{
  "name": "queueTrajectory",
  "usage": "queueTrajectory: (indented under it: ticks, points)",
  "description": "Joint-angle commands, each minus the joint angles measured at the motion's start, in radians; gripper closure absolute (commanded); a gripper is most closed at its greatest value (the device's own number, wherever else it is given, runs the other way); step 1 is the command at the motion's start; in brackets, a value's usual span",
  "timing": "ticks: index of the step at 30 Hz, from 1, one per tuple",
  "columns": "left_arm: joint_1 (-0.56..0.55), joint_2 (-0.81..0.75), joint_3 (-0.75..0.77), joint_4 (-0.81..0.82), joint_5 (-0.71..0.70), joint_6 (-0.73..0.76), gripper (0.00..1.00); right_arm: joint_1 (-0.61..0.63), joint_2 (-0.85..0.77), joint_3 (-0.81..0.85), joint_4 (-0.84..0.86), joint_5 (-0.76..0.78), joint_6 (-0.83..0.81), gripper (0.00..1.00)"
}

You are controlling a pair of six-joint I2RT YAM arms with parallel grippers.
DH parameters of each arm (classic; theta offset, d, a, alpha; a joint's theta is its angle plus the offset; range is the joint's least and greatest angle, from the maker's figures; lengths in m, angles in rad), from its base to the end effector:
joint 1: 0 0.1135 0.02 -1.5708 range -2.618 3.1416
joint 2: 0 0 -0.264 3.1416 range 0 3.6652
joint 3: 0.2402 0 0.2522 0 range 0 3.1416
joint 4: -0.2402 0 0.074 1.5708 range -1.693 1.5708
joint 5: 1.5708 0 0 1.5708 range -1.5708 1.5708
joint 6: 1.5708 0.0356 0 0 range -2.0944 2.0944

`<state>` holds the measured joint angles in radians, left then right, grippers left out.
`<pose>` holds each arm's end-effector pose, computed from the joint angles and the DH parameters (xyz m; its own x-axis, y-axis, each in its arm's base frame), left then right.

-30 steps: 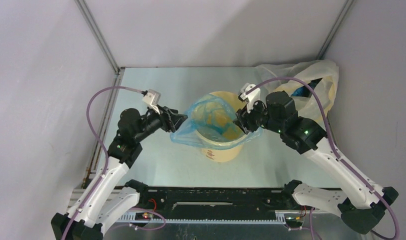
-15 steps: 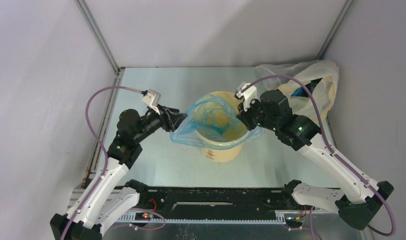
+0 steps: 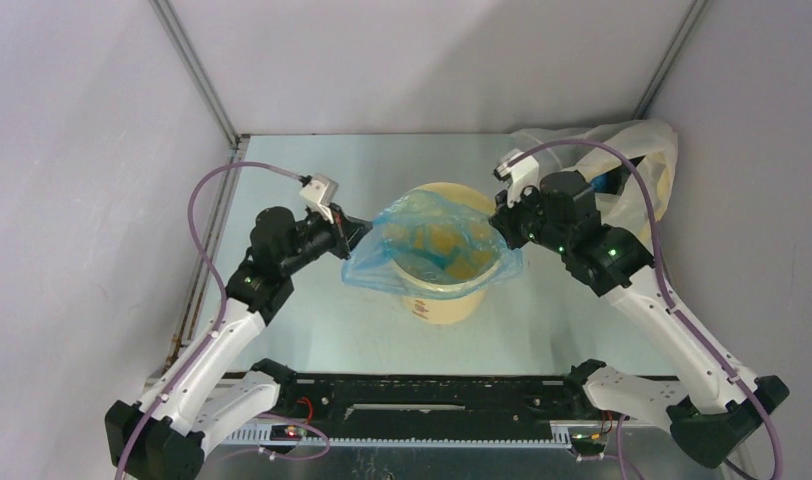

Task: Put the trash bags into the trash bin

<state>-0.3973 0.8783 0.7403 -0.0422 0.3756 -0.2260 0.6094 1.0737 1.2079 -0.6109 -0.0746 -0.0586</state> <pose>0.1865 -0.0924 0.3232 -0.3163 -0.0933 -0.9441 0.6381 0.7155 -0.2845 0.1839 0.1316 0.3875 -0.3390 -0.3078 -0.8890 -0.6460 0.7631 -0.0179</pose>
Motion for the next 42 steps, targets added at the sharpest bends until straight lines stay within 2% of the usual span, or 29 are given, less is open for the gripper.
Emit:
queueTrajectory:
  ticks: [1, 8, 26, 42]
  points:
    - [-0.005, 0.014, 0.069, -0.008, -0.049, 0.028, 1.00, -0.072, -0.030, 0.042, 0.043, -0.016, 0.069, 1.00]
    - [-0.005, 0.071, 0.138, -0.006, -0.079, 0.031, 1.00, -0.158, -0.003, 0.042, 0.074, -0.050, 0.128, 1.00]
    - [-0.003, 0.364, 0.314, 0.012, -0.085, -0.028, 1.00, -0.276, 0.183, 0.042, 0.139, -0.004, 0.209, 1.00]
    - [0.007, 0.548, 0.415, 0.065, 0.009, -0.110, 0.90, -0.308, 0.295, 0.042, 0.171, -0.120, 0.247, 1.00]
